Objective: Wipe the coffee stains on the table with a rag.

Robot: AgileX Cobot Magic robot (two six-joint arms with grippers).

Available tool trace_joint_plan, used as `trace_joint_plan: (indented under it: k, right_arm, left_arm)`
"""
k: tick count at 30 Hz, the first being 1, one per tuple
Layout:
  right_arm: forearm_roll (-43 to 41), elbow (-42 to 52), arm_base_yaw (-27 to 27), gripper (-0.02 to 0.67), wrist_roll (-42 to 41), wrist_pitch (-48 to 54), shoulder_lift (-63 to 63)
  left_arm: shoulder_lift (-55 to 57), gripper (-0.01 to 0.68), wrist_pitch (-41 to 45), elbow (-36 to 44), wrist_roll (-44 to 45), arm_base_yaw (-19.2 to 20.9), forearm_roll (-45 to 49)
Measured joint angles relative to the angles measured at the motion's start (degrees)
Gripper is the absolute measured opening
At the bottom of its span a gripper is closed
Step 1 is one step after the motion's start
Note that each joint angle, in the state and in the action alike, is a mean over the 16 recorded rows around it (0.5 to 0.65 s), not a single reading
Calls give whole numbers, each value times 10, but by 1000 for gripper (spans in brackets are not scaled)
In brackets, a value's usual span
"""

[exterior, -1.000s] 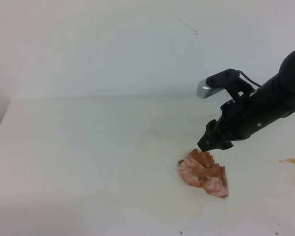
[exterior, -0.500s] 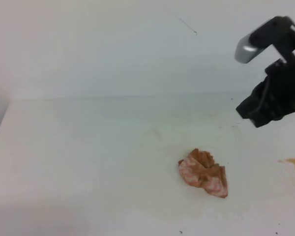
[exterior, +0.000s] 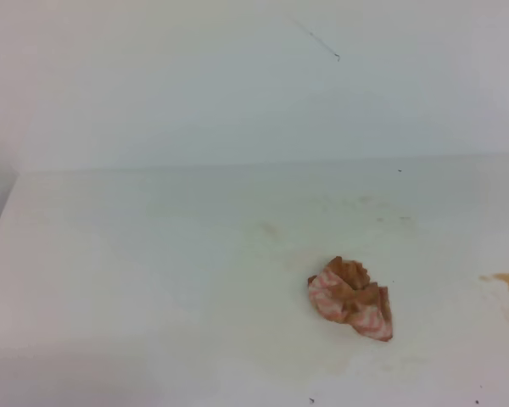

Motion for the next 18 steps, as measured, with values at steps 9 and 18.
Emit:
trace_joint_plan:
  k: [9, 18]
  right_arm:
    - [-106, 131, 0, 2, 83, -54, -147]
    - [-162, 172, 0, 1, 118, -54, -180]
  left_arm:
    - [0, -5, 0, 0, 0, 0, 0]
    - [0, -5, 0, 0, 0, 0, 0]
